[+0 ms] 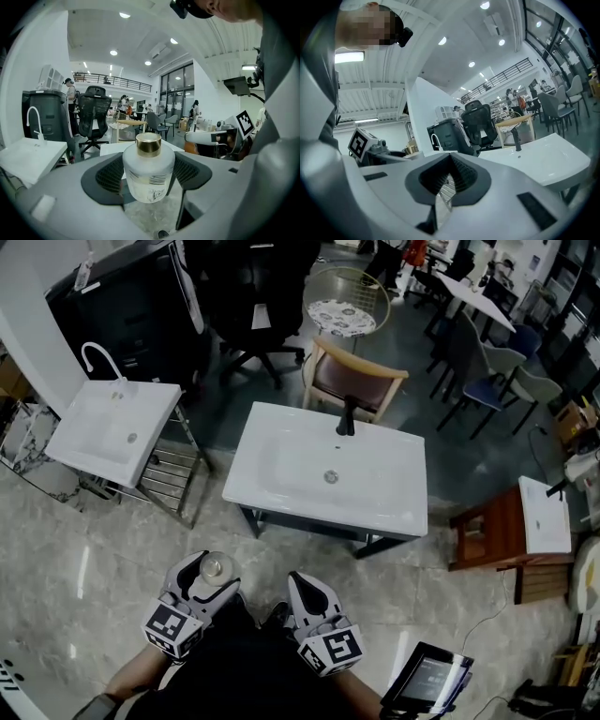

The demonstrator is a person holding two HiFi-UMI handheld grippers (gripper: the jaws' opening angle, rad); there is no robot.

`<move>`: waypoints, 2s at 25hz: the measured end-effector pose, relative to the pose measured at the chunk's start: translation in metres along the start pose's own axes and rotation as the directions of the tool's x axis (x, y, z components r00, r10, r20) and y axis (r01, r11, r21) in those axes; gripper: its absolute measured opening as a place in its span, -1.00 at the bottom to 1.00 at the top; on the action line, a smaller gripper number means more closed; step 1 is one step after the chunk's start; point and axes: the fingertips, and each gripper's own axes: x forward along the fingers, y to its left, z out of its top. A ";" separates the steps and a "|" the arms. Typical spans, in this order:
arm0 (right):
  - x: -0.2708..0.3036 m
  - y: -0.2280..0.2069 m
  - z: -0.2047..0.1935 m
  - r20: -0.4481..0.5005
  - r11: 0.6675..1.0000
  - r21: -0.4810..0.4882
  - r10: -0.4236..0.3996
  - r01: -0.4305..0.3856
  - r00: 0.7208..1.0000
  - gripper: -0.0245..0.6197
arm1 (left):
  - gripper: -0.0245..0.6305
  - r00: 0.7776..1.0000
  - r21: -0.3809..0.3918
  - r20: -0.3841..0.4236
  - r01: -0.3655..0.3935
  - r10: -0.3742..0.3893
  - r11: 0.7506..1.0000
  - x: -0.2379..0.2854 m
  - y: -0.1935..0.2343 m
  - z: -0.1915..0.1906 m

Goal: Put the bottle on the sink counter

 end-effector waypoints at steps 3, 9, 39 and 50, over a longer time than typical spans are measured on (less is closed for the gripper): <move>-0.002 -0.007 0.002 0.001 1.000 0.003 0.009 -0.009 1.000 -0.94 | 0.08 1.000 -0.009 -0.009 -0.009 0.009 1.000 0.004 -0.002 0.000; 0.001 -0.021 0.007 -0.002 1.000 0.013 0.002 -0.002 1.000 -0.94 | 0.08 1.000 -0.016 -0.022 -0.009 0.009 1.000 0.019 -0.001 0.004; 0.141 -0.103 0.032 -0.064 0.988 0.000 -0.153 0.153 0.986 -0.94 | 0.08 0.998 -0.060 -0.009 0.069 -0.069 0.996 0.143 0.142 0.030; 0.197 -0.102 0.029 -0.103 0.983 0.007 -0.179 0.181 0.978 -0.94 | 0.08 0.995 -0.074 -0.032 0.091 -0.094 0.993 0.163 0.194 0.030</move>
